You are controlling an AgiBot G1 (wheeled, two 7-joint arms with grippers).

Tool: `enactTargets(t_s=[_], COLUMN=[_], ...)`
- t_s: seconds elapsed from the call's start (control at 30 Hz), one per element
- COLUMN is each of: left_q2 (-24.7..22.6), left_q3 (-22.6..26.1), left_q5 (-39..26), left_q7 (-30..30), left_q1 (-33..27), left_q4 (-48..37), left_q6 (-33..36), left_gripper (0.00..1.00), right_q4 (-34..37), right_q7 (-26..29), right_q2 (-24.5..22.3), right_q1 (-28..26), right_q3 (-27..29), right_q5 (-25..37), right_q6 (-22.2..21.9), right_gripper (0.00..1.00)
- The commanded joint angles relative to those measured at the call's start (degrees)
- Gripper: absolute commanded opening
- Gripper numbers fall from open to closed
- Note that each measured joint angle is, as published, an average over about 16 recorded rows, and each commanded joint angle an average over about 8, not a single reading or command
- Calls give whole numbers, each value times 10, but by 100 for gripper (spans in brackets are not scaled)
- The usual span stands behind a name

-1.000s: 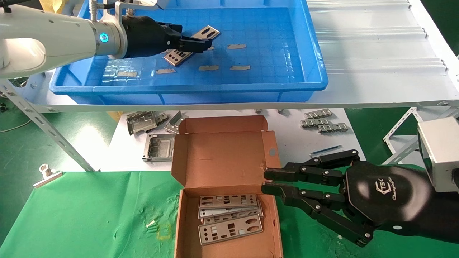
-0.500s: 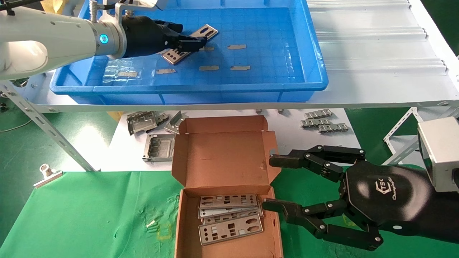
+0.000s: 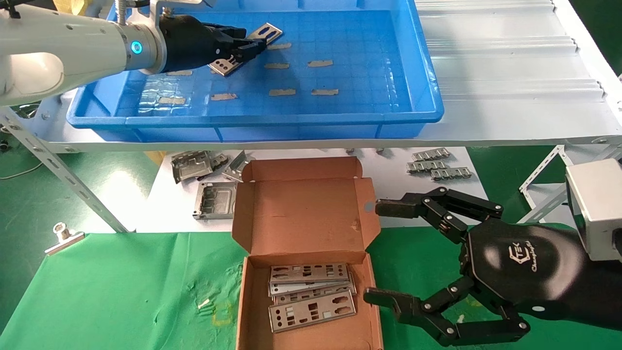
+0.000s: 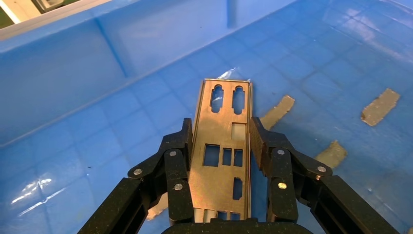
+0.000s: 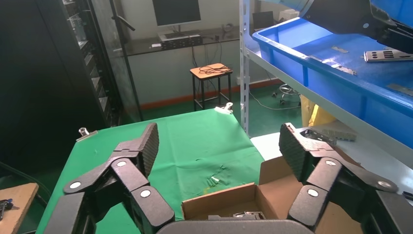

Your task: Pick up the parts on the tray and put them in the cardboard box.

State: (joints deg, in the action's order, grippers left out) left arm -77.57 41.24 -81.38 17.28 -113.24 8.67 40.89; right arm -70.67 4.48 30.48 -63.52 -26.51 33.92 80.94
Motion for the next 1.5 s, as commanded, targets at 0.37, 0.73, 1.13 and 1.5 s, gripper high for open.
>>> enactTargets(t_s=[0.37, 0.73, 1.13, 1.5], left_q2=[5, 23, 101, 166], left_q3=[-2, -12, -38, -45], left_q5=[23, 46, 104, 143], left_q7=[-7, -46, -161, -224], left_q1=[-18, -38, -28, 3], left_q4=[-6, -8, 28, 84], left_q6=[3, 82, 371, 500], left_gripper=[0, 0, 0, 0], right_q4=[0, 0, 0, 0], right_q7=[0, 0, 0, 0], right_q2=[0, 0, 0, 0], right_q1=[0, 0, 0, 0], right_q3=[0, 0, 0, 0], right_q5=[0, 0, 0, 0], right_q6=[0, 0, 0, 0], right_gripper=[100, 100, 100, 100])
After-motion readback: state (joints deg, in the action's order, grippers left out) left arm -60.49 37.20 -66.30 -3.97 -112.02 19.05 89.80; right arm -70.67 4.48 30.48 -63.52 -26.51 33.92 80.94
